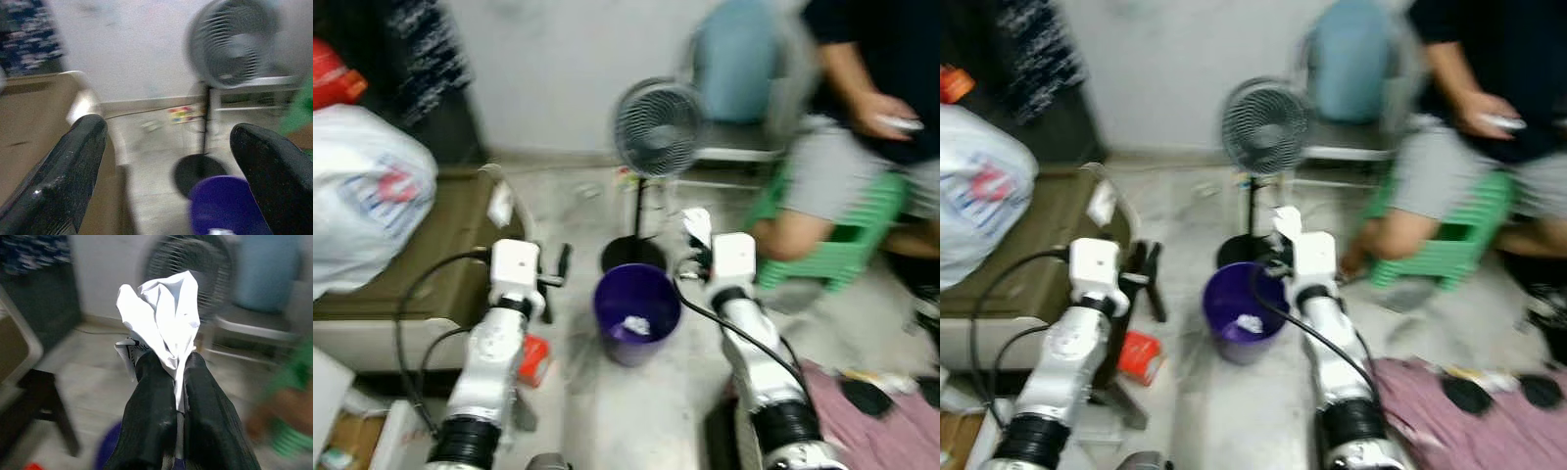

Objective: Clean up the room

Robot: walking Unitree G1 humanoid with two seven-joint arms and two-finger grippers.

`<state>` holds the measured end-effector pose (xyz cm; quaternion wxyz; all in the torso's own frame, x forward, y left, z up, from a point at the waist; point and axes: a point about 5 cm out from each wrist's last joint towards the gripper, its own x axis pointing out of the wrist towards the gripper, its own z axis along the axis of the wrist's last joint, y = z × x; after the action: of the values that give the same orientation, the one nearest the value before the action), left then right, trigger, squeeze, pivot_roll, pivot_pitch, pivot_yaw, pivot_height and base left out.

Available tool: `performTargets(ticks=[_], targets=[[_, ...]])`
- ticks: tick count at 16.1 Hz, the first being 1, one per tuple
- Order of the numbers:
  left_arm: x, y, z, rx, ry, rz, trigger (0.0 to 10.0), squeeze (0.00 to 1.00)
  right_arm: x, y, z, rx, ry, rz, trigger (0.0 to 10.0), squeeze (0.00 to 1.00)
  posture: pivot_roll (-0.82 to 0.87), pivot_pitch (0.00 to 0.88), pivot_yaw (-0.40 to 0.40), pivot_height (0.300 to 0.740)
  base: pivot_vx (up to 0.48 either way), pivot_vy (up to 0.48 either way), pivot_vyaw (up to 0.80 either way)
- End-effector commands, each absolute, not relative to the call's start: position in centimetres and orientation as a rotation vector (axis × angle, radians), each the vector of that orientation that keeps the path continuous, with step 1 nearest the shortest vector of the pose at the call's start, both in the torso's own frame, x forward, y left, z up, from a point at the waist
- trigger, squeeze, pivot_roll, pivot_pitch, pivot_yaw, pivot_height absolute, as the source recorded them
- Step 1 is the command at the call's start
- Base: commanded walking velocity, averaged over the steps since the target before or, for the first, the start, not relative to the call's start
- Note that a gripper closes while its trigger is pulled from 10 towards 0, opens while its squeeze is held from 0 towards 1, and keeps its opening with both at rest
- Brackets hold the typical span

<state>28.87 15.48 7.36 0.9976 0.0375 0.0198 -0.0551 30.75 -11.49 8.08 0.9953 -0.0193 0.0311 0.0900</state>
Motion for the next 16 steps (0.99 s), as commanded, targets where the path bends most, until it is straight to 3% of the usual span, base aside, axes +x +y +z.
performTargets(ticks=[1, 6, 12, 16], targets=[[29.00, 15.06, 7.57, 0.071, 0.033, -0.122, 10.0, 0.00, 30.79, -12.11, 8.29, -0.043, 0.051, 0.162, 10.0, 0.00, 0.06, 0.000, -0.004, 0.740, 0.000, 0.000, 0.68], [28.98, 14.96, 7.60, 0.065, 0.028, -0.131, 10.0, 0.00, 30.81, -12.16, 8.22, -0.043, 0.056, 0.161, 10.0, 0.00, 0.06, 0.000, -0.004, 0.740, 0.000, 0.000, 0.00], [29.00, 14.89, 7.64, 0.067, 0.027, -0.136, 10.0, 0.00, 30.81, -12.12, 8.17, -0.050, 0.057, 0.163, 10.0, 0.00, 0.06, 0.000, -0.002, 0.740, 0.000, 0.000, 0.80], [29.02, 14.84, 7.65, 0.064, 0.028, -0.137, 10.0, 0.00, 30.84, -12.15, 8.17, -0.043, 0.060, 0.160, 10.0, 0.00, 0.06, 0.000, -0.005, 0.740, 0.000, 0.000, 0.00]])
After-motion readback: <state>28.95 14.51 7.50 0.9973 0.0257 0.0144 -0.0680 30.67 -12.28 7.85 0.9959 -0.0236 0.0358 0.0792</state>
